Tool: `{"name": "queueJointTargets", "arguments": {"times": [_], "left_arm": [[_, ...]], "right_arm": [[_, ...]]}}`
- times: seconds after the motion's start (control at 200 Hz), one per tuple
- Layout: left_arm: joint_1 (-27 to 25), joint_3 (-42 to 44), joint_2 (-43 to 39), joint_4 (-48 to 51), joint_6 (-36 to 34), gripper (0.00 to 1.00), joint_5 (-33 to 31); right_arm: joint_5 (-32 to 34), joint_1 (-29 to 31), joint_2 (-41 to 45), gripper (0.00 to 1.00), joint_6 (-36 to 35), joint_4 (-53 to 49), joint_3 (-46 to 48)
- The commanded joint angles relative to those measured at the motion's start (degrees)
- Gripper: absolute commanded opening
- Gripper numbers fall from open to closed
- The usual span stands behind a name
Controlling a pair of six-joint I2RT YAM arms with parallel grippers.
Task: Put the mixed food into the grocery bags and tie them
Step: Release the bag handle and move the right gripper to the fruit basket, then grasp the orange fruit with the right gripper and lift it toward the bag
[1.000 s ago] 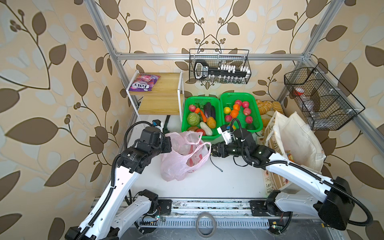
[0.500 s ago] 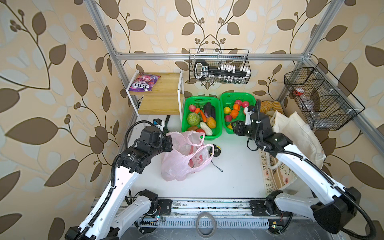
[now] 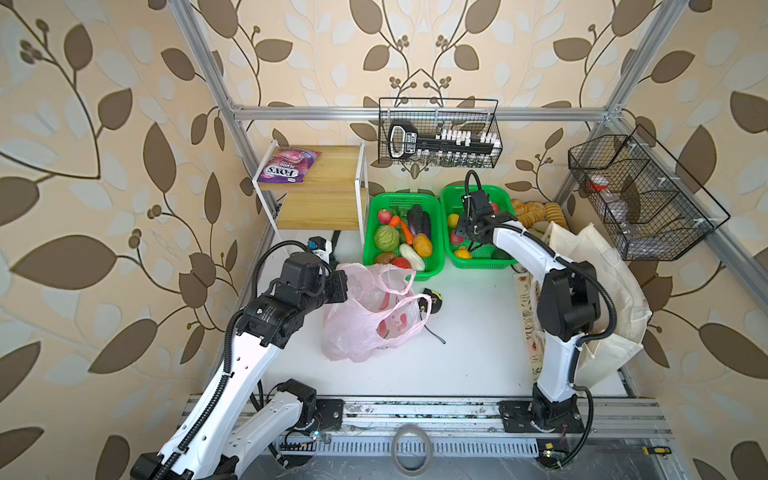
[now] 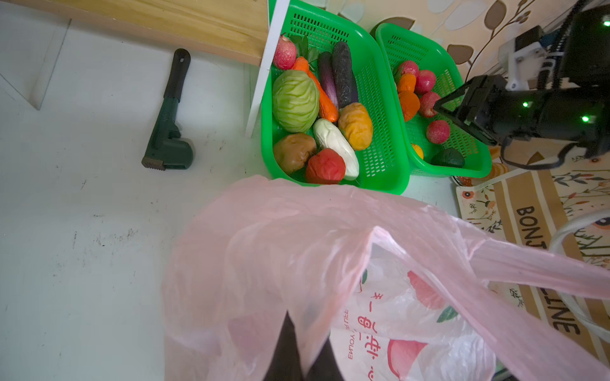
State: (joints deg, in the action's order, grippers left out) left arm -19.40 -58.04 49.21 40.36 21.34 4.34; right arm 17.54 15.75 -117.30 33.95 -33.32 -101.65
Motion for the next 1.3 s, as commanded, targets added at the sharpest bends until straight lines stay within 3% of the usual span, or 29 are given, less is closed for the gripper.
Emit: {"name": "queueJointTargets", "arguments": {"times": [0.0,0.22,0.455,0.63,0.83,1.035,1.115,1.295], "left_arm": [[0.59,0.86,-1.38,-3.41,0.08,0.00,1.87],[0.59,1.40,-1.44,-3.44,-0.41,0.00,1.26],[0.59,1.27,-1.32,-3.44,-0.59,0.00,0.13],[0.59,0.99,-1.04,-3.34,-0.70,0.00,0.50],[0.59,1.09,-1.31,-3.18,-0.80,0.00,0.14],[0.59,0.55,-1.48,-2.88,-0.42,0.00,0.24],[0.59,0.49,-1.70,-2.83,-0.27,0.00,-0.04],[0.59,-0.25,-0.81,-0.22,1.61,0.00,-2.16]], "right_arm": [[-0.21,-1.89,-5.84,0.64,3.03,-1.89,-8.09],[1.20,-3.33,-17.99,0.68,2.26,-8.31,-24.51],[0.60,-4.61,-21.07,0.70,2.63,-7.88,-24.38],[-3.41,-5.42,-24.48,0.70,0.18,-7.49,-26.96],[-3.11,-6.24,-26.72,0.63,-1.15,-7.65,-28.45],[-3.47,-6.04,-23.71,0.51,-2.43,-6.88,-26.13],[-3.89,-5.43,-19.09,0.47,-4.29,-4.93,-22.80],[-6.91,-2.04,-4.26,0.48,-8.15,-0.41,-9.93]]}}
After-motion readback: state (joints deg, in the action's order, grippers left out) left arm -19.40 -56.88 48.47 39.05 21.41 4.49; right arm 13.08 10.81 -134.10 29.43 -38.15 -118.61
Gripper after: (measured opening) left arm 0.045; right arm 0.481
